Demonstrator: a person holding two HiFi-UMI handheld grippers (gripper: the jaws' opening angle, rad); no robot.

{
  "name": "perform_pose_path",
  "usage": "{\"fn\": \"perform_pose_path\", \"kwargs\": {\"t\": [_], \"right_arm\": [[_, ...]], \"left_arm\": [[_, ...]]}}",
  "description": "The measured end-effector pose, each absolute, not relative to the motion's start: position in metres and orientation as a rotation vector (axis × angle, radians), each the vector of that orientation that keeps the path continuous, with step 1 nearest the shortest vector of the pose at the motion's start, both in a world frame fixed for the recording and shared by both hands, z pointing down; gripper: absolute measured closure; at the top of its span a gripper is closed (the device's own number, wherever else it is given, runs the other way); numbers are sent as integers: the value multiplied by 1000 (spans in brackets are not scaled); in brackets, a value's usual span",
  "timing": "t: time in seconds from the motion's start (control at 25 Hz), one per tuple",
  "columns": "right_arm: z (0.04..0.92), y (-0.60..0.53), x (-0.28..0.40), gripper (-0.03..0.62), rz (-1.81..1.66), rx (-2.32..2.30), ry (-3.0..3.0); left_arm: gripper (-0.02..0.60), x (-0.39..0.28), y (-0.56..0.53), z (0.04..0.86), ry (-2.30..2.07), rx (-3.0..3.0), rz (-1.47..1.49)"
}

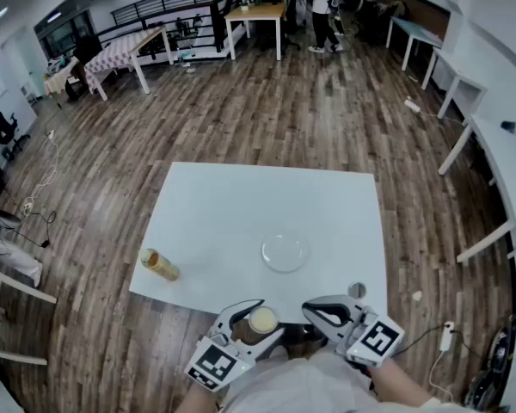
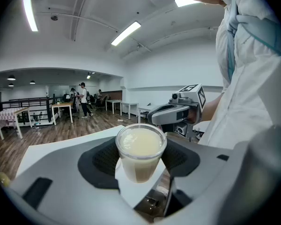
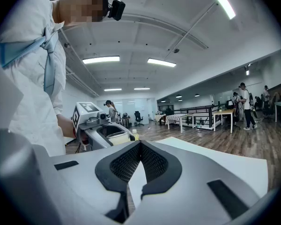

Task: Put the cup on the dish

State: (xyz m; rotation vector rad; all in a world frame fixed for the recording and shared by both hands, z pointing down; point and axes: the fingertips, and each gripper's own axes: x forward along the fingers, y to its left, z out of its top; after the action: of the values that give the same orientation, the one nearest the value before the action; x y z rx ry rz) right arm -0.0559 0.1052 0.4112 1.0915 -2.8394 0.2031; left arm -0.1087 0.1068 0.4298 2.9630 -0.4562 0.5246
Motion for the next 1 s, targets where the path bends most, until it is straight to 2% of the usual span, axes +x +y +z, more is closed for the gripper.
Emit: {"fn": "perform_pose_path", "kwargs": {"t": [1.0], "right_arm": [[408, 111, -60, 559, 219, 1049, -2906]], "left_arm": [[318, -109, 118, 423, -416, 2980, 539]]}}
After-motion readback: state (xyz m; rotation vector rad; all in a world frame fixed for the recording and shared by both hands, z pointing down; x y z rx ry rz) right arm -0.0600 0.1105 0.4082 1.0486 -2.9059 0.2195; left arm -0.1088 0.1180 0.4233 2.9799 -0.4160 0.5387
